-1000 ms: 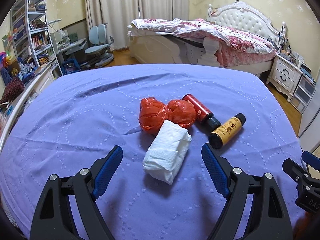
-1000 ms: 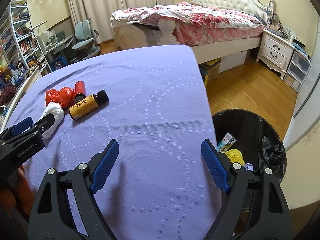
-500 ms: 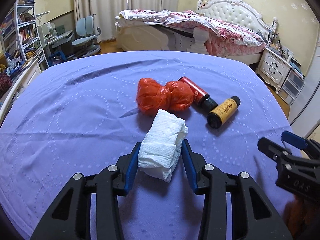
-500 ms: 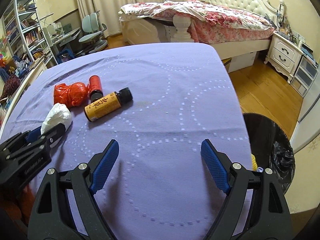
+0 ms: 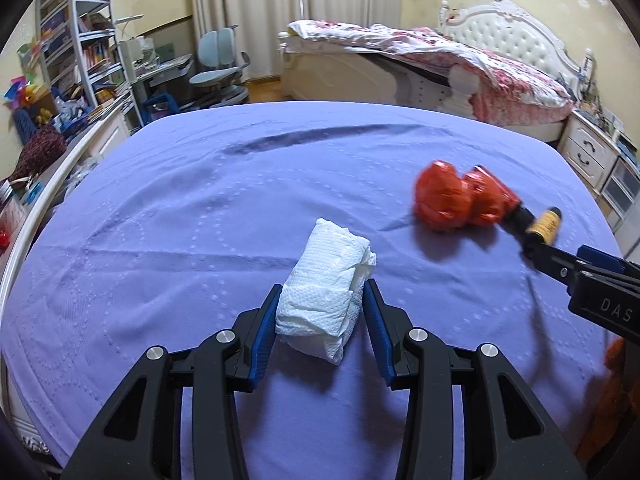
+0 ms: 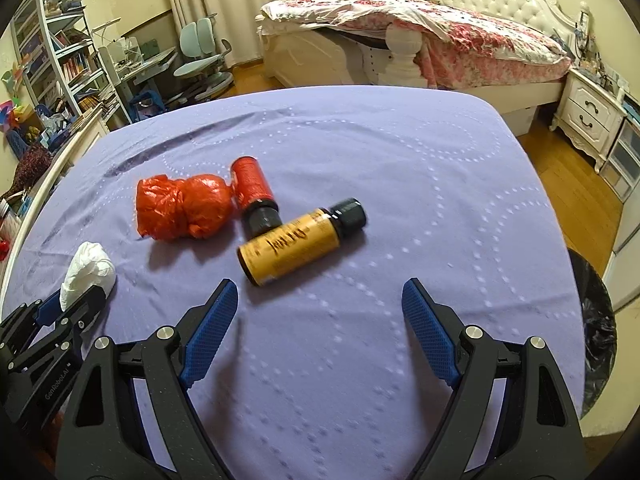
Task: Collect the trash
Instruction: 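Grasp the yellow-labelled bottle upright with the right gripper, then lift the bottle with the right gripper while the left lifts the tissue packet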
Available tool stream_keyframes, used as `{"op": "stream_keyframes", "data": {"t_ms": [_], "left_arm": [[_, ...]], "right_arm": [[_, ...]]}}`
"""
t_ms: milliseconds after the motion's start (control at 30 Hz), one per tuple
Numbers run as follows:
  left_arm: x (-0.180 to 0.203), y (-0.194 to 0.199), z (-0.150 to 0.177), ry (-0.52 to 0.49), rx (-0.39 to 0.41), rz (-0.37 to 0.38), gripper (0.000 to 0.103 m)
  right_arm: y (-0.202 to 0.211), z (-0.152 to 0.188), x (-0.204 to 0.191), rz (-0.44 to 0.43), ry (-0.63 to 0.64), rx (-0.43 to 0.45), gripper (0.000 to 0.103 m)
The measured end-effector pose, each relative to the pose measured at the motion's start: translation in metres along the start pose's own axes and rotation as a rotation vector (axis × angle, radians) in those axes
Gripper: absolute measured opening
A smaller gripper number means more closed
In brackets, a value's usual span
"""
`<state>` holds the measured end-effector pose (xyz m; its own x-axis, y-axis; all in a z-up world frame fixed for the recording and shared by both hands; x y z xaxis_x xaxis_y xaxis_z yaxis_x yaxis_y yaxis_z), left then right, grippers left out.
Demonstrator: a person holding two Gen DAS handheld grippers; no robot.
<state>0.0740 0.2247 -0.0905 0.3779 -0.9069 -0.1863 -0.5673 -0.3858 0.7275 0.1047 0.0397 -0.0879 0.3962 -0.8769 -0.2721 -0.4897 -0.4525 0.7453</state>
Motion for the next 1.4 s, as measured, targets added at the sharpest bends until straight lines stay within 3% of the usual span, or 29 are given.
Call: {"op": "stream_keyframes", "data": {"t_ms": [333,800,1100,1333,1400], "left_arm": [[-0.008,-0.012,-0.008,0.028,-0.007,-0.009,0.042],[-0.012,-0.014,-0.007,0.05,-0.014,0.01,0.042],[-0.012,-0.015,-0.007,0.046,-0.019,0.017,0.042],[-0.012,-0.015,-0.007,0.045,-0.019,0.016,0.042],[-0.011,-0.015,-0.008,0.043,-0.019,0.015,0.042]], "right_arm": [[-0.017,-0.01,-0.011,0.075,0.009,-0.009,0.083],[0.004,-0.006,0.026,0.082,0.011,-0.011,0.083],[-0.007,-0.021,0.025,0.07,0.032,-0.005,0.056],[-0.005,-0.016,0.022,0.068,0.071,-0.008,0.027],[-0.003,-0.016,0.023,0.062,0.073,-0.009,0.024]]}}
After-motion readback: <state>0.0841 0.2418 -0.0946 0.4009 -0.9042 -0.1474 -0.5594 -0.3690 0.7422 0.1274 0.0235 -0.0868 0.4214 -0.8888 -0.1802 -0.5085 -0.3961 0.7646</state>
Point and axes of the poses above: each gripper's, at about its wrist camera, not at the fingertips, and y roughly against the way its jaws point, x to its right, z to its underside, the point moved 3 cm from there along -y, roughly the way its jaws point, and after that the axes turned 12 degrees about -z, right-handed, at the moved point
